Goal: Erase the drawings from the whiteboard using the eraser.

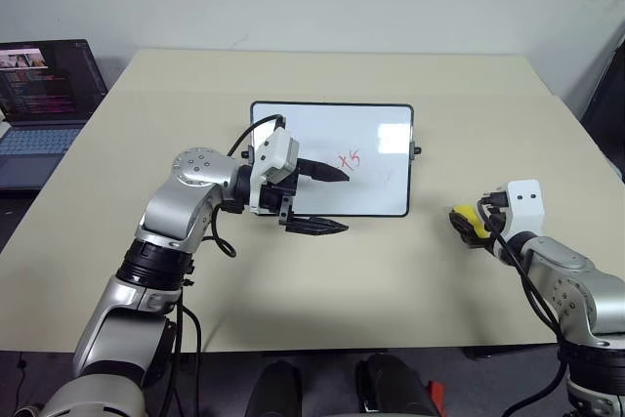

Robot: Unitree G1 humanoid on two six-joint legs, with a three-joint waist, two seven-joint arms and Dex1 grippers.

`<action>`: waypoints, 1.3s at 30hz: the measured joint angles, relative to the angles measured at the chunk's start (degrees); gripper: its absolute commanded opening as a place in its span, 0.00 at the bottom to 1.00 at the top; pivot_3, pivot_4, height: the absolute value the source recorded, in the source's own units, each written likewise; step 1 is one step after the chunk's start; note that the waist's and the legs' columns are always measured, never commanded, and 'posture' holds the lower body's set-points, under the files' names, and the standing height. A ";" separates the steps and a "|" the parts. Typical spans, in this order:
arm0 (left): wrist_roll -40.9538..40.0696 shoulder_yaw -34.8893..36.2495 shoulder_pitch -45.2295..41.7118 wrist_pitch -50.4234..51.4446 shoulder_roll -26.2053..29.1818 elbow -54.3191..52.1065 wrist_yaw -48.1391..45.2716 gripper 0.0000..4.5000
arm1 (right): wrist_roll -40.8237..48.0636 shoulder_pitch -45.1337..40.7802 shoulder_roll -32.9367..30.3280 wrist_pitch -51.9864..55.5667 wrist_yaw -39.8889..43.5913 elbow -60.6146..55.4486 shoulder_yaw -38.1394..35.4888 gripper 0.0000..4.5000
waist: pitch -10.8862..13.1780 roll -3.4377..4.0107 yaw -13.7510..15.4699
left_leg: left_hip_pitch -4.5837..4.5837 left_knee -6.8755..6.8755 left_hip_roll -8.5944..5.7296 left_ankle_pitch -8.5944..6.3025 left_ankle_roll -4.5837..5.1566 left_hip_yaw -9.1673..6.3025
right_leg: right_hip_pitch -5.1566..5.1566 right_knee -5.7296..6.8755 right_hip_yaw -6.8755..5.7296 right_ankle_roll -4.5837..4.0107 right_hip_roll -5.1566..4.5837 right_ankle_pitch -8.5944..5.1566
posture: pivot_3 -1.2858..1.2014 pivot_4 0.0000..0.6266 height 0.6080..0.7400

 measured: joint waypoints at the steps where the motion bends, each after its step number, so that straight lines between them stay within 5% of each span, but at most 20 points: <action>1: 0.04 0.00 0.00 -0.09 0.00 0.00 0.01 1.00 | -0.42 0.00 0.03 -0.50 0.26 0.39 0.12 0.99 | 0.00 0.00 0.00 | 0.00 0.00 0.00 0.00 0.00 0.00 | 0.00 0.00 0.00 0.00 0.00 0.00 | 0.52 0.24 1.00; 13: 0.12 0.00 0.18 -0.23 0.02 0.00 0.18 1.00 | -2.95 -1.03 0.89 -3.19 2.26 5.24 0.26 0.99 | 0.00 0.00 -0.03 | 0.02 0.00 0.00 0.00 0.00 0.01 | 0.00 0.01 0.01 -0.01 0.00 0.01 | 0.52 0.24 1.00; 16: 0.12 0.01 0.36 -0.23 0.08 0.00 0.52 1.00 | -3.14 -1.66 1.53 -3.80 2.57 6.18 0.30 0.86 | 0.00 0.00 0.01 | 0.01 0.00 0.01 0.00 0.00 0.00 | 0.00 0.01 0.00 -0.03 0.00 0.01 | 0.52 0.24 1.00; 23: 0.13 0.02 0.67 -0.22 0.26 -0.01 0.68 1.00 | -4.75 -2.89 2.65 -5.16 3.15 8.98 0.75 0.31 | 0.00 0.00 -0.01 | 0.01 0.01 0.01 0.00 0.00 0.01 | 0.00 0.02 0.01 -0.04 -0.02 0.02 | 0.52 0.24 1.00; 39: 0.11 0.56 5.01 2.95 0.77 -2.39 4.88 1.00 | -5.15 -3.60 5.34 -5.72 3.10 9.42 -0.25 0.30 | 0.00 0.01 0.00 | 0.03 0.00 0.04 0.00 0.00 0.01 | 0.00 0.03 0.02 -0.04 -0.02 0.03 | 0.52 0.24 1.00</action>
